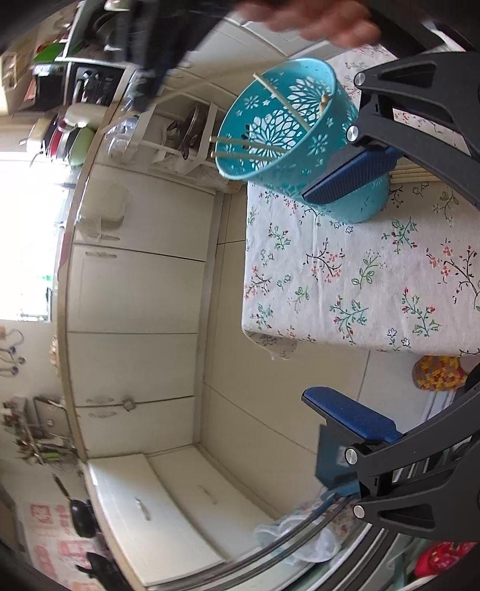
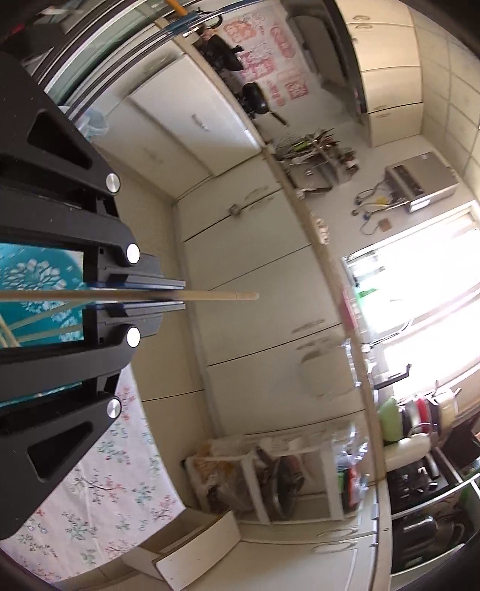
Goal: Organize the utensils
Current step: 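Lower the right gripper's chopstick into the teal basket and open it, then bring both grippers back down to the chopstick bundle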
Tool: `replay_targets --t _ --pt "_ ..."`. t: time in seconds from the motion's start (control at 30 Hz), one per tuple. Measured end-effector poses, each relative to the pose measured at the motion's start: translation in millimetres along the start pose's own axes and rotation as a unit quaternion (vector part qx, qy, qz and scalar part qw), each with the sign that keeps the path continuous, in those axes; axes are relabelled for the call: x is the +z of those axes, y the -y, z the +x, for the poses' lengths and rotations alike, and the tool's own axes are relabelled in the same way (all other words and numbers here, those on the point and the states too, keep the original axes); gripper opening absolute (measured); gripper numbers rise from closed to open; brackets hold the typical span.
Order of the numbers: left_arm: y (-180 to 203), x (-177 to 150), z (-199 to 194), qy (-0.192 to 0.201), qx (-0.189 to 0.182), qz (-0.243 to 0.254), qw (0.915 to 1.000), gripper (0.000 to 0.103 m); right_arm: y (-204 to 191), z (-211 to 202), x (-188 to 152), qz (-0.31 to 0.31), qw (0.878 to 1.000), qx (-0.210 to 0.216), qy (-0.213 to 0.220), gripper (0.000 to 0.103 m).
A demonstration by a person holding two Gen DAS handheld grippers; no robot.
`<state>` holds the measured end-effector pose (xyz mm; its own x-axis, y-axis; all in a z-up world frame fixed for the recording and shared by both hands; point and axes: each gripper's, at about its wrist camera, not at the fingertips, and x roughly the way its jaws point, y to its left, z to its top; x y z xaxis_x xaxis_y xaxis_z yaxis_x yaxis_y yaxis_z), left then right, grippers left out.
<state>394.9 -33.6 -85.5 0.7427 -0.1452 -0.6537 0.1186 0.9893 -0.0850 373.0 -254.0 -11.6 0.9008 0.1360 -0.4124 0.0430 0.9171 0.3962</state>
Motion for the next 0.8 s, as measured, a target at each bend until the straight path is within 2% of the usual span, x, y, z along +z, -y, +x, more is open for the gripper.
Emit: replay_targets --t 0.13,0.27,0.33,0.5,0.6,0.8 --pt "-5.6 0.7 -0.3 -0.003 -0.003 -0.017 0.9998 0.095 -2.3 -9.6 -19.1 -0.026 0.999 0.003 -0.018 0.007" --pt "-3.2 -0.9 -2.9 0.001 -0.001 -0.009 1.0 0.095 -8.4 -34.1 -34.9 -0.041 0.999 0.014 -0.02 0.009" --pt "-2.3 -1.4 -4.3 0.003 -0.001 -0.007 1.0 0.095 -10.4 -54.1 -46.4 -0.045 0.999 0.019 -0.017 0.016" --pt "-1.5 -0.6 -7.9 0.005 -0.002 -0.006 1.0 0.095 -11.1 -96.5 -79.5 -0.052 0.998 0.016 -0.016 0.021" --pt "-0.1 -1.2 -9.1 0.006 -0.001 -0.004 1.0 0.095 -5.2 -107.9 -113.0 -0.062 0.997 0.001 -0.051 0.022" --pt "3.3 -1.2 -10.9 0.008 0.004 0.004 1.0 0.095 19.9 -91.3 -164.2 -0.051 0.989 -0.038 -0.134 0.022"
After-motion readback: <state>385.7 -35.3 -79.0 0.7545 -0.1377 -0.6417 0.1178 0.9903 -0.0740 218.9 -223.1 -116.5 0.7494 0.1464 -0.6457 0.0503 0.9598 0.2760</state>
